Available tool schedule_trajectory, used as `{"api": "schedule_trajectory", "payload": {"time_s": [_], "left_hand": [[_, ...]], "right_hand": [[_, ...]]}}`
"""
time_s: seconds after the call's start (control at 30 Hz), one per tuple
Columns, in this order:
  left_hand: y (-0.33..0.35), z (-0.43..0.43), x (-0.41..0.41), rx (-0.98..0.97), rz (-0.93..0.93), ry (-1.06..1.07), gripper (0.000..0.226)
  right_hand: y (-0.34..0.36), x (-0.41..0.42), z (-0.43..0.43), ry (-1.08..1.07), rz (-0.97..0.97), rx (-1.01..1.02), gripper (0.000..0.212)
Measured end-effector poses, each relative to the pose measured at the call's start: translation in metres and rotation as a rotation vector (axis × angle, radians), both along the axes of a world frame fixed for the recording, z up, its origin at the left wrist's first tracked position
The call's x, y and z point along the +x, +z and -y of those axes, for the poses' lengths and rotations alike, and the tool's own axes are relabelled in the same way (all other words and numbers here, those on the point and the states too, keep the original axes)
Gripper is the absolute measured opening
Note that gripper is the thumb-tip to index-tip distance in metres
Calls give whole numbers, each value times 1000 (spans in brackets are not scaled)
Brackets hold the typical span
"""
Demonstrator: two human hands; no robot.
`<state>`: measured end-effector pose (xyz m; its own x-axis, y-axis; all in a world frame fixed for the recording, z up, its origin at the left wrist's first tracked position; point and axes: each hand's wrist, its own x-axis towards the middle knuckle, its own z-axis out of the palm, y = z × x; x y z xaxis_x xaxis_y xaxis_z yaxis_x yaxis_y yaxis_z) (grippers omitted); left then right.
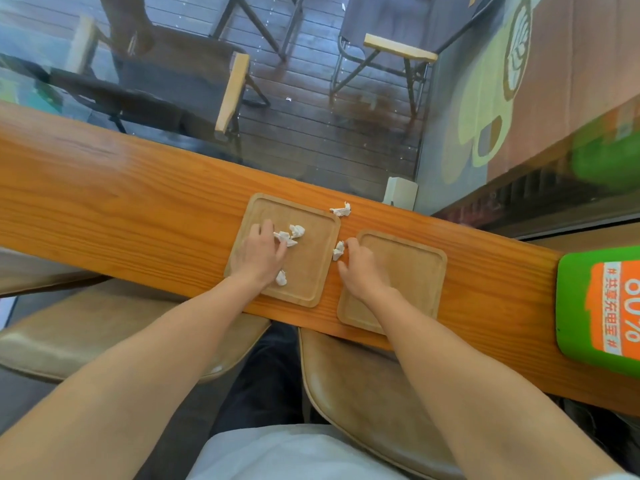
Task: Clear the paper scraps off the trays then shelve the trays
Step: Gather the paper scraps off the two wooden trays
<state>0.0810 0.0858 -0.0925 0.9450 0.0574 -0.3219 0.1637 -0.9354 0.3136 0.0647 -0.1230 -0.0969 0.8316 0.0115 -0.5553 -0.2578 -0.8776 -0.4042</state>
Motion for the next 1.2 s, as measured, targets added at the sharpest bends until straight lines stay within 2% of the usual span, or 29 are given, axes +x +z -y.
{"api": "schedule_trajectory", "payload": {"time_s": [0.1, 0.2, 0.4, 0.47, 0.73, 1.2], "left_hand": [[-8, -1, 6, 51, -2, -26, 37], [-11, 0, 8, 62, -2, -55, 32], [-12, 4, 5, -44, -60, -81, 19], [-12, 4, 3, -63, -60, -82, 17], [-13, 8, 4, -51, -84, -93, 30], [-3, 17, -3, -179, -121, -68, 9]], "right_hand": [[-7, 4, -4, 1, -7, -32, 25], [-11, 6, -7, 14, -30, -45, 22], [-18, -1, -11, 28, -28, -63, 12], [-20, -3, -12, 24, -45, -59, 16], [-21, -8, -12, 34, -83, -54, 11], [-18, -12, 0, -192, -225, 72, 10]]}}
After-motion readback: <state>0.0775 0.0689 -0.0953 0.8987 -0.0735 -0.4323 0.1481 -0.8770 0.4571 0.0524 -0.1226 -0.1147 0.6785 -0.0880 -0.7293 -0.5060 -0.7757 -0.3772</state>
